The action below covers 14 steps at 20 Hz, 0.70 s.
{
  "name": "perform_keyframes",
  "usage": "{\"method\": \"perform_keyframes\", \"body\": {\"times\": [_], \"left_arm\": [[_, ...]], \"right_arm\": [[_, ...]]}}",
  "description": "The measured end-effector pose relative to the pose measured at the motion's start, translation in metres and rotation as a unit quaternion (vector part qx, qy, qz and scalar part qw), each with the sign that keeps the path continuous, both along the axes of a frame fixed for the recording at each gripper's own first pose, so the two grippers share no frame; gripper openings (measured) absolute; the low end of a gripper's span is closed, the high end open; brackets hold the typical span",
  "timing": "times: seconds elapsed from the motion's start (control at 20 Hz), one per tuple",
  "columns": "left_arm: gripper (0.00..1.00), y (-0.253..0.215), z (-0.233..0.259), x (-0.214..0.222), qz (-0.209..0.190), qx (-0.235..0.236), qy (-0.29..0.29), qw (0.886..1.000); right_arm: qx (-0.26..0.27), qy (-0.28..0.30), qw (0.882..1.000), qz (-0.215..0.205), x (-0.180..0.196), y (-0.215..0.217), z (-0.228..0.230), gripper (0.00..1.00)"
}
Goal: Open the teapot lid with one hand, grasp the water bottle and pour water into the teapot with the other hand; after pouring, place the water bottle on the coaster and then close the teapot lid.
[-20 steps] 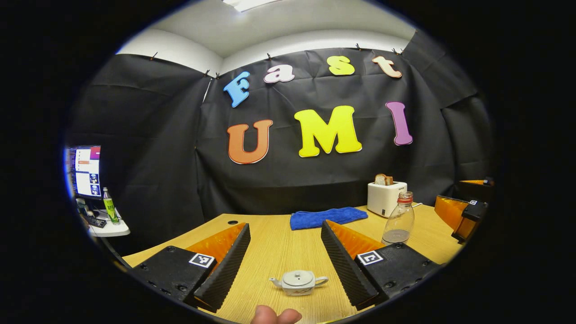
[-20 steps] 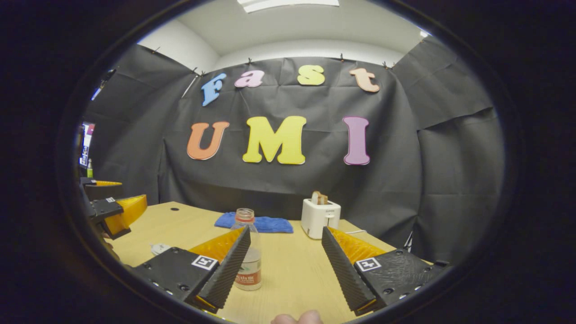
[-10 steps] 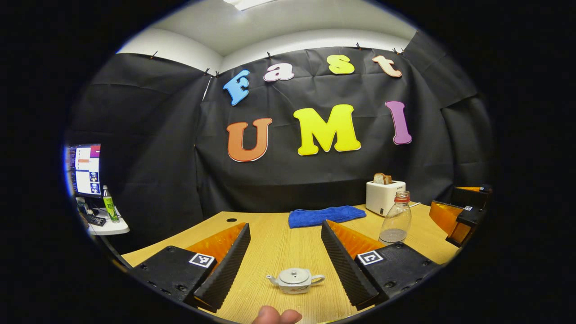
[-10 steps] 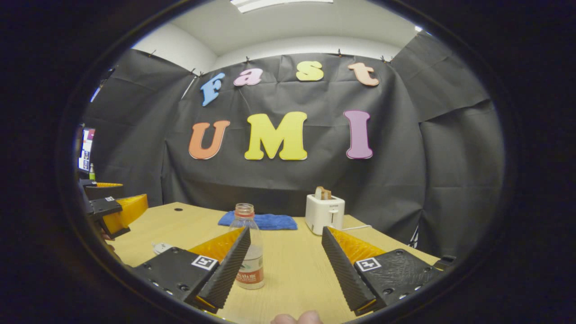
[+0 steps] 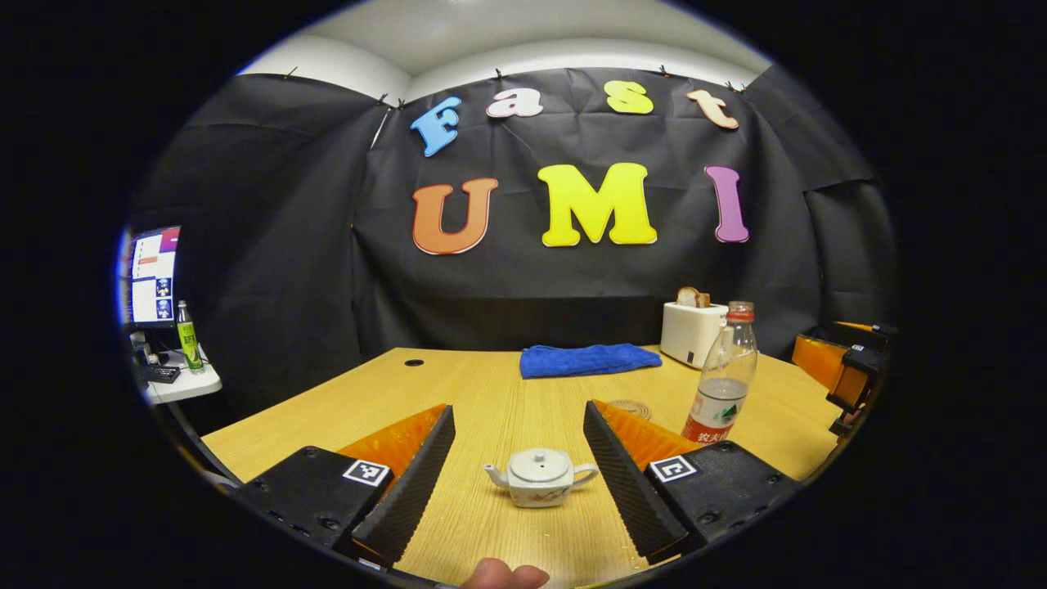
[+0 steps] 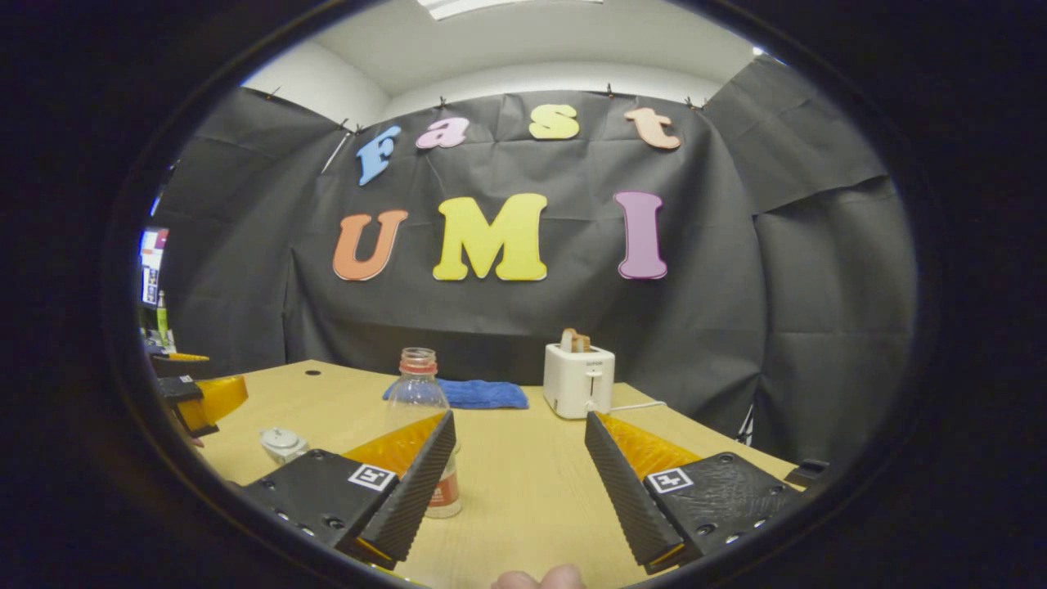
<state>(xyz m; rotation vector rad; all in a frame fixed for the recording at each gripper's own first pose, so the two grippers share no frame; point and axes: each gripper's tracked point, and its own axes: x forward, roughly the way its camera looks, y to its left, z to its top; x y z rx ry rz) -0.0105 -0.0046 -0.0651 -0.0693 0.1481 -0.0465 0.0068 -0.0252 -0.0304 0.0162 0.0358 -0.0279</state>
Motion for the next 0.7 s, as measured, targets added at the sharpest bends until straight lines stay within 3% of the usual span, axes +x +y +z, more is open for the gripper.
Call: {"method": "perform_keyframes", "body": {"times": [0.35, 0.6, 0.7], "left_arm": [[0.99, -0.017, -0.032, 0.016, -0.027, -0.010, 0.060, 0.998], [0.80, -0.021, -0.047, 0.026, -0.039, 0.004, 0.093, 0.995], [0.71, -0.021, -0.052, 0.029, -0.039, 0.010, 0.105, 0.994]], "right_arm": [[0.005, 0.013, 1.000, -0.018, 0.003, -0.024, -0.014, 0.96], [0.011, 0.024, 0.999, -0.032, 0.007, -0.039, -0.024, 0.99], [0.013, 0.028, 0.999, -0.032, 0.009, -0.041, -0.027, 0.95]]}}
